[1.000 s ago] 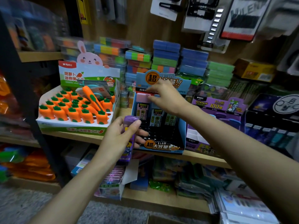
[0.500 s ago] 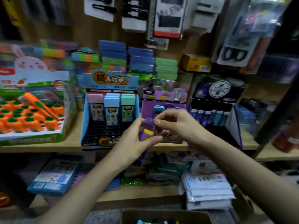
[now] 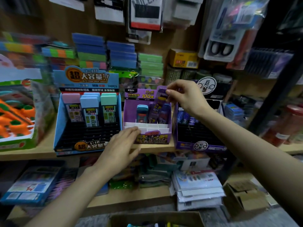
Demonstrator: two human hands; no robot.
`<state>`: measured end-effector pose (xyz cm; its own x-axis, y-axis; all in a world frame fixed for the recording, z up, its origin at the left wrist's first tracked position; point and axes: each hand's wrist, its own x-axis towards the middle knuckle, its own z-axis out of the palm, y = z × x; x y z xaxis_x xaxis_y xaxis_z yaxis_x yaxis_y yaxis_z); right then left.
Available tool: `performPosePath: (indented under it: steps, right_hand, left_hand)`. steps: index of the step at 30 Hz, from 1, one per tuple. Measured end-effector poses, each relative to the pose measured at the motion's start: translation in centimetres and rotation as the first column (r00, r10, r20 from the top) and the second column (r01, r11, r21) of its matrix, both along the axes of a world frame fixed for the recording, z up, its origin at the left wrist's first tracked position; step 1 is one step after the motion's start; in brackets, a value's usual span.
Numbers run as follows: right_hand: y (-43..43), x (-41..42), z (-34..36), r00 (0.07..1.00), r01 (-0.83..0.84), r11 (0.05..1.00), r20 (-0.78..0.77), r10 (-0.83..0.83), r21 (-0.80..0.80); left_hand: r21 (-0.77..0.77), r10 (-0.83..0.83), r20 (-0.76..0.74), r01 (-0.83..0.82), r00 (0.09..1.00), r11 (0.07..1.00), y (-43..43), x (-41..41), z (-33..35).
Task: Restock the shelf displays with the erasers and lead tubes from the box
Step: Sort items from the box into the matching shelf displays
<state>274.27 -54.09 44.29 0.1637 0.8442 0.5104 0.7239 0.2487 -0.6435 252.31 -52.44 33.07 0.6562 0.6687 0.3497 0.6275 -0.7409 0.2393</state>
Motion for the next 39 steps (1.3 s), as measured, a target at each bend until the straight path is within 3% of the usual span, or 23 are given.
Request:
performPosePath:
  steps: [3, 8, 15, 17, 19, 23, 29, 32, 36, 39]
  right_hand:
    - [0.8, -0.3, -0.7, 0.984, -0.004, 1.0, 0.179, 0.007, -0.015]
    - [1.7, -0.9, -2.5, 0.877, 0.025, 0.996, 0.48, 0.02, -0.088]
    - [-1.1, -1.2, -2.3, 0.858, 0.07, 0.995, 0.514, -0.021, -0.076]
    - [-3.9, -1.1, -2.9, 0.88, 0.015, 0.994, 0.473, 0.039, -0.109]
    - [-7.1, -0.8, -4.7, 0.901, -0.026, 0.974, 0.417, 0.121, -0.227]
    - [-12.6, 0.1, -11.5, 0.913, 0.001, 0.857, 0.35, 0.209, -0.515]
    - [-18.7, 1.4, -25.5, 0.983, 0.079, 0.616, 0.164, 0.082, -0.783]
    - [-21.3, 1.1, -31.7, 0.998, 0.057, 0.509, 0.055, -0.018, -0.859]
    - [-23.8, 0.0, -38.3, 0.985, 0.097, 0.334, 0.043, -0.166, -0.938]
    - [-24.7, -1.2, -41.9, 0.96, 0.114, 0.297, 0.029, -0.277, -0.948]
  left_hand:
    - [0.01, -0.008, 0.005, 0.008, 1.0, 1.0, 0.1, 0.0, -0.1]
    - [-0.008, -0.021, 0.017, 0.021, 1.0, 1.0, 0.4, 0.0, -0.3]
    - [0.073, -0.096, 0.246, 0.08, 0.965, 0.994, -1.0, -0.8, 0.8]
    - [-0.031, -0.129, 0.287, 0.143, 0.949, 0.989, -2.1, -0.9, 0.4]
    - [-0.208, -0.141, 0.216, 0.187, 0.966, 0.96, -3.5, -0.7, -1.8]
    - [-0.487, -0.116, -0.086, 0.06, 0.989, 0.871, -6.6, -0.2, -10.0]
    - [-0.714, -0.006, -0.208, -0.148, 0.978, 0.685, -11.3, -1.9, -22.9]
    - [-0.753, 0.108, -0.227, -0.245, 0.968, 0.611, -12.7, -3.1, -27.5]
    - [-0.705, 0.336, -0.3, -0.445, 0.893, 0.553, -13.4, -4.6, -30.7]
    - [-0.686, 0.453, -0.316, -0.531, 0.834, 0.498, -14.7, -5.0, -31.8]
